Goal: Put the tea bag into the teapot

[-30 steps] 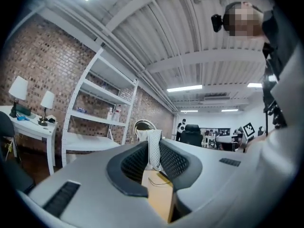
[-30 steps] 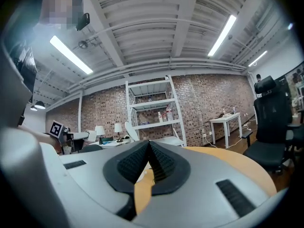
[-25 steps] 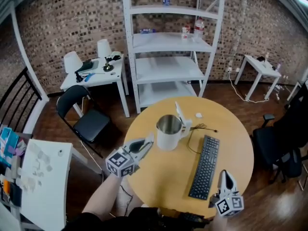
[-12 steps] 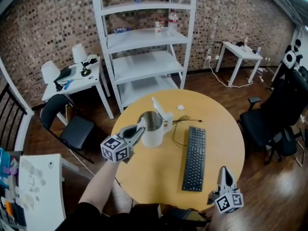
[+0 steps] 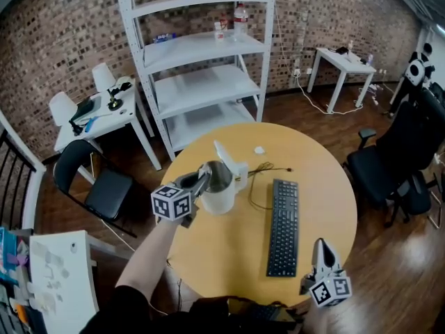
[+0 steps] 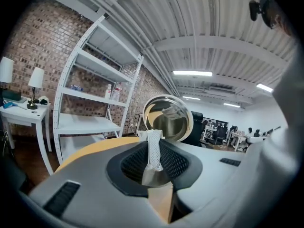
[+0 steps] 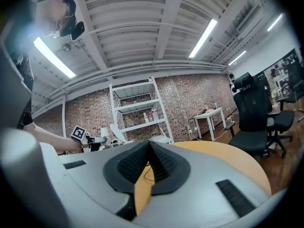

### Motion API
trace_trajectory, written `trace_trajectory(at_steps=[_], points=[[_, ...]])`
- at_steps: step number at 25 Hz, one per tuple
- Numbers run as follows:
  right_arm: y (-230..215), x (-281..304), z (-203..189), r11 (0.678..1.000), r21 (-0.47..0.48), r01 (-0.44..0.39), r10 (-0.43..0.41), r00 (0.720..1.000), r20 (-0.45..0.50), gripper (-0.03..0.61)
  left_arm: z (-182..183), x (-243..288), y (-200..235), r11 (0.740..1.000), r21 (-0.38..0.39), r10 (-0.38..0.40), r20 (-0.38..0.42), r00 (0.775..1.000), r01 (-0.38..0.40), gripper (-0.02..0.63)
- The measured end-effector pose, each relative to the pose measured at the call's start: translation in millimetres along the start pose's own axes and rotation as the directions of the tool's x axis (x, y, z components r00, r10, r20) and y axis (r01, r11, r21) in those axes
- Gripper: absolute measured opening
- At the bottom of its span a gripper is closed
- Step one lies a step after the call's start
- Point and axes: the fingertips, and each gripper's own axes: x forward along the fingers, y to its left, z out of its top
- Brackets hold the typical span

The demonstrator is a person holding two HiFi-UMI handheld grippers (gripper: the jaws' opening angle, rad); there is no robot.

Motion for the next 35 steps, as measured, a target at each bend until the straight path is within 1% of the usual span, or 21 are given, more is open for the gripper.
trace_trajectory(at_steps=[3, 5, 7, 8, 9, 11, 14, 20, 23, 26, 29, 31, 33, 35], points=[[0, 8, -13, 1.000, 0.021, -0.006, 0.007, 1.000, -0.031, 0.008, -5, 10, 0, 1.000, 0.012, -0.021, -0.048, 0.999, 0.022, 0.054], [2, 14, -21, 0.999, 0.038, -0.005, 0.007, 0.999, -0.054, 0.008, -9, 15, 1, 0.998, 0.055, -0.023, -0.090, 0.996, 0.028, 0.055], [1, 19, -31, 0.999, 0.045, -0.015, 0.017, 0.998, -0.061, 0.008, -12, 18, 4, 0.994, 0.110, 0.000, -0.127, 0.992, 0.014, 0.069], [1, 22, -33, 0.999, 0.045, -0.018, 0.021, 0.998, -0.065, 0.008, -12, 19, 6, 0.991, 0.130, 0.011, -0.133, 0.991, 0.007, 0.079], [2, 24, -35, 0.999, 0.044, -0.020, 0.023, 0.997, -0.069, 0.008, -11, 18, 6, 0.990, 0.143, 0.014, -0.131, 0.991, 0.005, 0.087], [5, 28, -35, 0.999, 0.041, -0.024, 0.027, 0.997, -0.077, 0.008, -7, 16, 4, 0.988, 0.154, 0.002, -0.112, 0.994, 0.015, 0.165], [5, 29, -33, 0.999, 0.032, -0.030, 0.032, 0.997, -0.074, 0.008, 2, 13, -2, 0.984, 0.173, -0.016, -0.076, 0.997, 0.029, 0.201], [15, 24, -27, 1.000, 0.007, -0.020, 0.021, 0.995, -0.095, 0.008, 8, 10, -10, 0.985, 0.168, -0.036, -0.049, 0.998, 0.044, 0.201], [18, 19, -25, 1.000, 0.017, -0.022, 0.024, 0.996, -0.081, 0.008, 13, 2, -15, 0.989, 0.144, -0.045, -0.007, 0.999, 0.046, 0.201], [18, 12, -21, 0.999, 0.015, -0.030, 0.031, 0.998, -0.054, 0.008, 17, -14, -17, 0.996, 0.071, -0.054, 0.073, 0.996, 0.049, 0.201], [18, 7, -12, 1.000, 0.005, -0.030, 0.030, 0.999, -0.028, 0.008, 15, -38, -16, 0.999, 0.044, -0.019, 0.136, 0.991, 0.013, 0.198], [17, 4, -16, 0.999, 0.019, -0.040, 0.040, 0.999, -0.020, 0.008, 18, -63, -24, 1.000, 0.014, 0.006, 0.199, 0.980, -0.008, 0.184], [20, 0, -20, 0.998, 0.040, -0.047, 0.048, 0.999, -0.021, 0.008, 20, -96, -38, 0.999, -0.029, 0.023, 0.280, 0.960, -0.015, 0.176], [23, 1, -22, 0.995, 0.058, -0.082, 0.083, 0.997, -0.008, 0.008, 15, -122, -51, 0.998, -0.049, 0.045, 0.326, 0.944, -0.031, 0.166]])
